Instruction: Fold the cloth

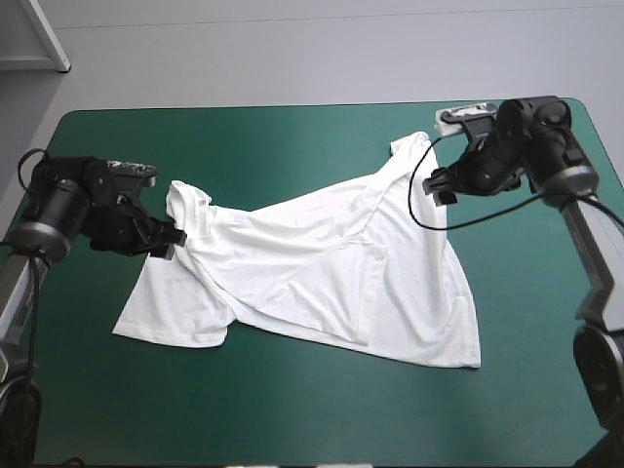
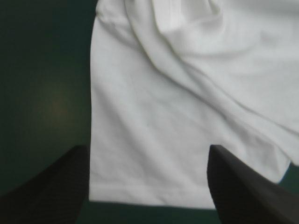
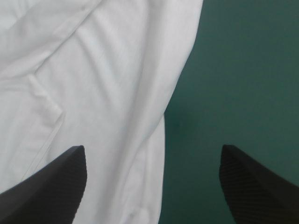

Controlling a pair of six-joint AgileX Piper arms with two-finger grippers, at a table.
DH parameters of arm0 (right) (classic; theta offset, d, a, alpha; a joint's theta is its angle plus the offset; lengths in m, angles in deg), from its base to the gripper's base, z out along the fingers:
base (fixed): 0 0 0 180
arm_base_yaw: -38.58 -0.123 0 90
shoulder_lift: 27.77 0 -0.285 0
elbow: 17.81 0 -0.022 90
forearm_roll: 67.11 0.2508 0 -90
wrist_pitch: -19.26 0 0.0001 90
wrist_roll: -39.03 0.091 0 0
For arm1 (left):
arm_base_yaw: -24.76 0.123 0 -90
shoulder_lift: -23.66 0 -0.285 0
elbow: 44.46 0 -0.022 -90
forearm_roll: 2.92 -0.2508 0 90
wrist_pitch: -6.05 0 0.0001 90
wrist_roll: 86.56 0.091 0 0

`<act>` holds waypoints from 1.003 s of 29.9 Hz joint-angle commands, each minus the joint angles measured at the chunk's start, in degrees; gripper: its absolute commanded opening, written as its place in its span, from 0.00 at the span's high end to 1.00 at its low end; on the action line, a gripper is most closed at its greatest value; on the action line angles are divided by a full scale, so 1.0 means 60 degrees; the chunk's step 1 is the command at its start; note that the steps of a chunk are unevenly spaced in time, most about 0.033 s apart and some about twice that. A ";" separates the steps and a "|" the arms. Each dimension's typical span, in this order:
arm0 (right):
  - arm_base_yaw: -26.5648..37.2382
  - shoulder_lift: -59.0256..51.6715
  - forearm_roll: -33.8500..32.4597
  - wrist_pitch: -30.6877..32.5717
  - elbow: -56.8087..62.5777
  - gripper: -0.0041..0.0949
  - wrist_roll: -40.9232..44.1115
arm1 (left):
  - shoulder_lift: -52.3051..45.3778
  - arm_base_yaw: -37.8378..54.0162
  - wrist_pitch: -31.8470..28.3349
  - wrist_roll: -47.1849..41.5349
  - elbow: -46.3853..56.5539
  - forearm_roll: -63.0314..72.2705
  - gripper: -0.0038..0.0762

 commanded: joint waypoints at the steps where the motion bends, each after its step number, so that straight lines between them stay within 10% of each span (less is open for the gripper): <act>1: 0.0034 -0.1970 0.0600 -0.0986 0.1742 0.24 -0.0064 | -0.1423 -0.0028 -0.0125 -0.0328 0.1005 -0.0030 0.32; 13: 0.0032 -0.4847 0.0762 -0.1810 0.6257 0.24 -0.0235 | -0.4916 -0.0028 -0.1631 -0.1571 0.4727 -0.1274 0.32; 30: 0.0032 -0.5438 0.0739 -0.1402 0.7385 0.24 -0.0188 | -0.1901 0.1172 -0.4865 -0.1544 0.5273 -0.0810 0.32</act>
